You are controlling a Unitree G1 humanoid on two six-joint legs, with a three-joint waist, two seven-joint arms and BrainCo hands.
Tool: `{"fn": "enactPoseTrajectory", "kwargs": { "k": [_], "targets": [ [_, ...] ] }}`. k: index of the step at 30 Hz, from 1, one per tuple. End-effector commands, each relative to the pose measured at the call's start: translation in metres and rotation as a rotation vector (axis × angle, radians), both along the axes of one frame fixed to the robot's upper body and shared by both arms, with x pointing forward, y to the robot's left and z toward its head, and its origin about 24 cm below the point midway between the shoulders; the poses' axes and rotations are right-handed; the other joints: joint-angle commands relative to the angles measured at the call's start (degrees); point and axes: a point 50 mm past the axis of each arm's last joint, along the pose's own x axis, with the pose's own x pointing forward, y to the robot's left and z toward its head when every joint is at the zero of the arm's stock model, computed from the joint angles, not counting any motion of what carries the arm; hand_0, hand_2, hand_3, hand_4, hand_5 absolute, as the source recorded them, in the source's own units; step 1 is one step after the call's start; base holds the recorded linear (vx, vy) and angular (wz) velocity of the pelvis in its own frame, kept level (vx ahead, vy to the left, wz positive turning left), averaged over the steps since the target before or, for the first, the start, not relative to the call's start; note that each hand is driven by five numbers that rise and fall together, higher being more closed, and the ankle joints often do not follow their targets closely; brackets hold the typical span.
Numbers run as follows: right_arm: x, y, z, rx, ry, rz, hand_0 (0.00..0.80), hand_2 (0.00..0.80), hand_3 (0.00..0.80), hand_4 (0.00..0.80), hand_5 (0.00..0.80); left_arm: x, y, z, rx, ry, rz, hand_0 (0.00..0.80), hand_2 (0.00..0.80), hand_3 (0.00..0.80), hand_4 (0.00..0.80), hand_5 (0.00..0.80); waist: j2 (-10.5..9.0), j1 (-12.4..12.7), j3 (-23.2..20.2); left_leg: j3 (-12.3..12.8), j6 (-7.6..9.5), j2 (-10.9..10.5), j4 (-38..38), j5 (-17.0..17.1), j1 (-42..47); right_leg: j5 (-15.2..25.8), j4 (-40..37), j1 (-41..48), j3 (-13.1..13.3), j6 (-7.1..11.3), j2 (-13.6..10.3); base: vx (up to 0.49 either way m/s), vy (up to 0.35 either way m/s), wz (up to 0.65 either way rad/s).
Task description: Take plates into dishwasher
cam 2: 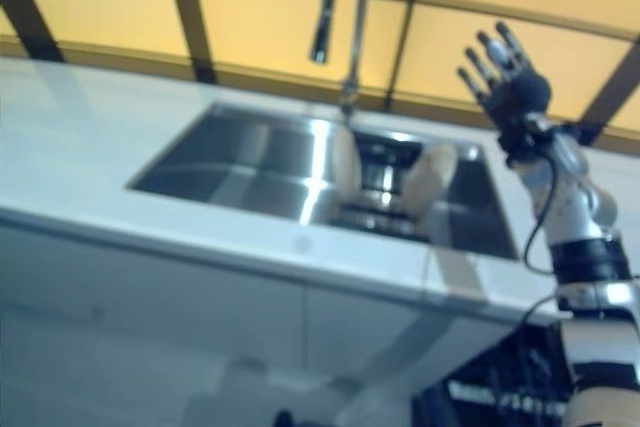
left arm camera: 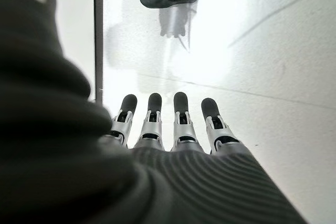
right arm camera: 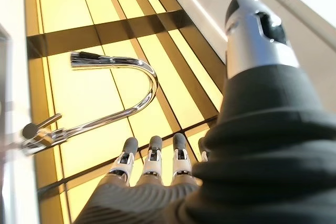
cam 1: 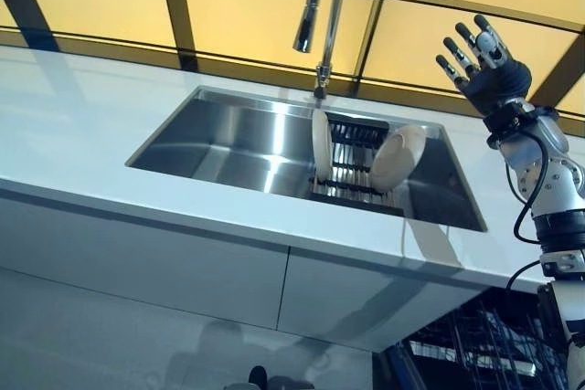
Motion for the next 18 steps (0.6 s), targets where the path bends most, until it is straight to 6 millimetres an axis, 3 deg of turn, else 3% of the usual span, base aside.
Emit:
{"fn": "enactPoseTrajectory", "kwargs": {
  "k": [1,6,8,10,13,14,15,16,18],
  "targets": [
    [0.000,-0.007,0.042,0.005,-0.084,-0.105,0.000,0.000,0.000,0.000,0.000,0.020,0.004,0.004,0.039,-0.042,-0.014,0.000,0.000,0.000,0.000,0.000,-3.35,1.4,-0.3,-1.2,-5.29,3.8,3.3,-4.1,-1.0,3.3,-1.5,2.7,1.3,4.73,-4.5,0.065,0.089,0.00],
    [0.006,-0.016,0.049,-0.098,-0.028,-0.305,0.000,0.000,0.000,0.000,0.000,0.034,0.007,0.008,0.052,-0.067,-0.013,0.000,0.000,0.000,0.000,0.000,-3.48,1.9,0.0,-1.6,-3.18,2.2,4.9,-5.8,-1.4,2.0,2.3,2.3,1.8,5.80,-6.0,0.075,0.104,-0.02],
    [0.007,-0.021,0.050,-0.112,-0.006,-0.382,0.000,0.000,0.000,0.000,0.000,0.036,0.010,0.009,0.057,-0.062,-0.028,0.000,0.000,0.000,0.000,0.000,-3.44,1.8,0.2,-1.7,-2.32,1.6,5.0,-5.7,-1.2,2.4,7.4,0.5,1.6,6.36,-6.2,0.070,0.064,-0.03],
    [0.007,-0.043,0.051,-0.155,0.040,-0.564,0.000,0.000,0.000,0.000,0.000,0.033,0.015,0.010,0.067,-0.039,-0.062,0.000,0.000,0.000,0.000,0.000,-1.86,0.9,1.9,-2.1,-1.66,1.6,3.3,-5.6,2.2,7.6,20.7,-9.5,0.3,7.29,-6.7,0.095,0.076,-0.15],
    [0.007,-0.050,0.056,-0.182,0.060,-0.627,0.000,0.000,0.000,0.000,0.000,0.031,0.023,0.013,0.079,-0.037,-0.016,0.000,0.000,0.000,0.000,0.000,-1.01,0.9,3.5,-1.5,-2.76,2.7,1.9,-5.4,4.9,9.9,15.5,-11.9,-2.7,6.95,-9.9,0.106,-0.071,-0.15],
    [0.008,-0.050,0.061,-0.203,0.059,-0.653,0.000,0.000,0.000,0.000,0.000,0.033,0.027,0.015,0.080,-0.047,0.008,0.000,0.000,0.000,0.000,0.000,-0.79,0.7,4.2,-1.3,-3.27,3.3,1.5,-5.8,5.6,10.4,10.6,-12.6,-2.7,7.01,-10.0,0.091,-0.221,-0.20],
    [0.009,-0.048,0.067,-0.231,0.062,-0.660,0.000,0.000,0.000,0.000,0.000,0.039,0.031,0.018,0.080,-0.066,0.029,0.000,0.000,0.000,0.000,0.000,-0.79,-0.4,5.3,-1.6,-3.15,3.3,1.6,-7.2,6.2,13.5,8.3,-15.6,-0.2,7.41,-9.2,0.051,-0.189,-0.26],
    [0.009,-0.048,0.067,-0.233,0.062,-0.660,0.000,0.000,0.000,0.000,0.000,0.040,0.031,0.018,0.080,-0.071,0.034,0.000,0.000,0.000,0.000,0.000,-0.82,-0.5,5.4,-1.5,-3.09,3.3,1.8,-7.5,6.2,13.7,8.1,-15.9,0.3,7.51,-9.1,0.059,-0.186,-0.25],
    [0.008,-0.051,0.065,-0.287,0.090,-0.706,0.000,0.000,0.000,0.000,0.000,0.045,0.029,0.019,0.086,-0.086,0.080,0.000,0.000,0.000,0.000,0.000,-1.43,-0.6,5.1,-0.5,-3.51,4.2,2.2,-7.6,5.7,12.7,2.6,-13.0,-0.9,8.22,-8.5,0.104,-0.196,0.02]
  ]
}}
